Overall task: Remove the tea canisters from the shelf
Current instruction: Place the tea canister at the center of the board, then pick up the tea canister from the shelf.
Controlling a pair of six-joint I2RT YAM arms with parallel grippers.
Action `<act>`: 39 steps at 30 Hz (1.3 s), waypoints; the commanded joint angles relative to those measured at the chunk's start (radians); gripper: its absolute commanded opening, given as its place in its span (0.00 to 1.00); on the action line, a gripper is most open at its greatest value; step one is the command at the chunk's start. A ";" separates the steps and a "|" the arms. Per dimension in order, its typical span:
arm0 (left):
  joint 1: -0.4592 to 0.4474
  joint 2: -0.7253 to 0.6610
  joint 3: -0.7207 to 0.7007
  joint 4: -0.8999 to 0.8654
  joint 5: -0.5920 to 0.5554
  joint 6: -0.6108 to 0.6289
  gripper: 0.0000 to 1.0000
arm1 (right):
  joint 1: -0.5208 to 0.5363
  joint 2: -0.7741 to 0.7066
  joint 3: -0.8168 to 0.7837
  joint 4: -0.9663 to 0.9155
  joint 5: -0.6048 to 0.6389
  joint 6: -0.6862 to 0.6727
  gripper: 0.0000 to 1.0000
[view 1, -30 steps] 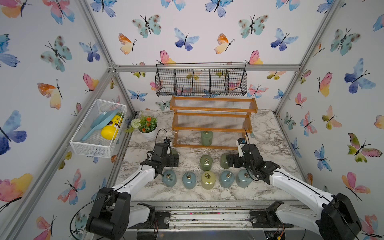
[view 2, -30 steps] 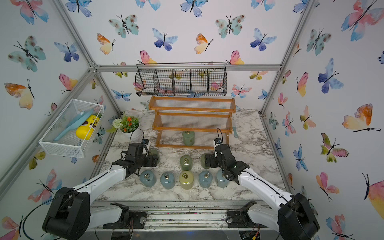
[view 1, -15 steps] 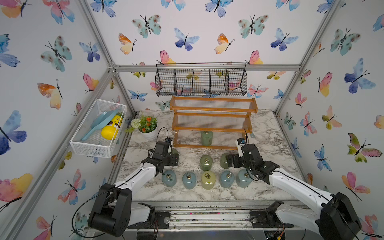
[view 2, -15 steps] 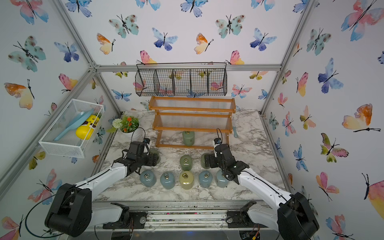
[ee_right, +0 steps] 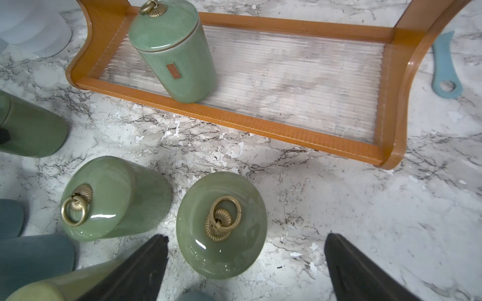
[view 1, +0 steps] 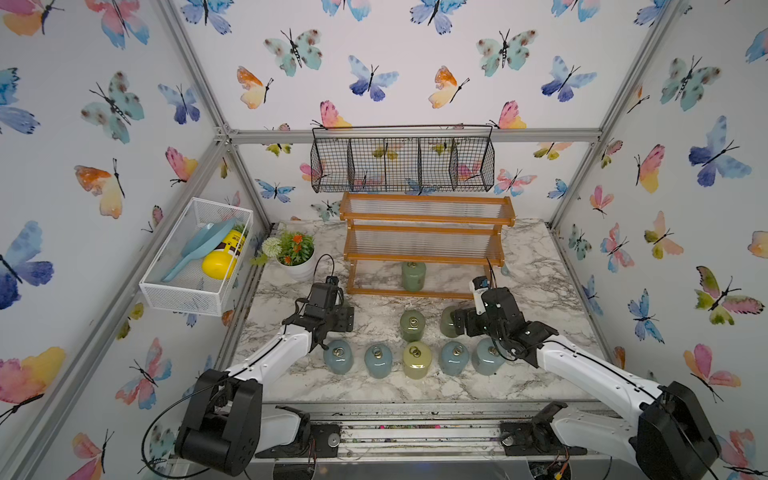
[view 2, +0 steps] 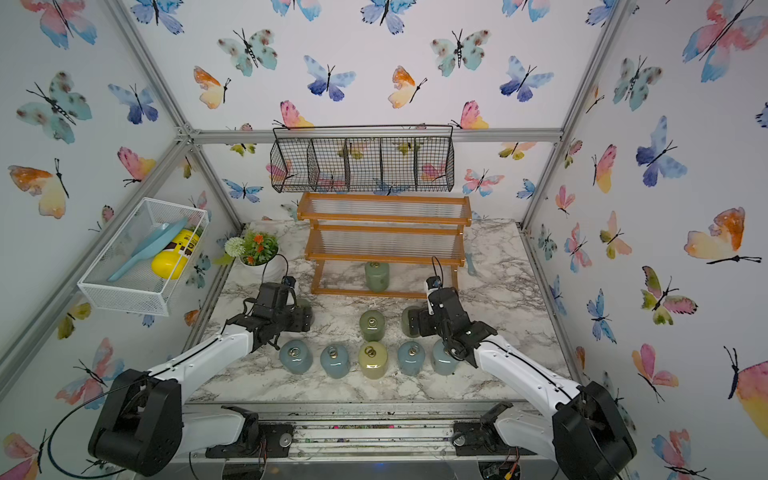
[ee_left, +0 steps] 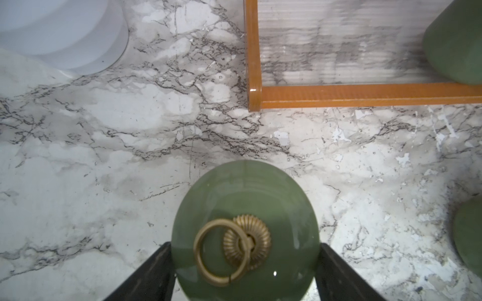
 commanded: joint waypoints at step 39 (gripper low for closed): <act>0.004 -0.234 -0.038 0.032 0.095 0.015 0.98 | 0.117 0.633 0.520 0.281 0.122 0.043 1.00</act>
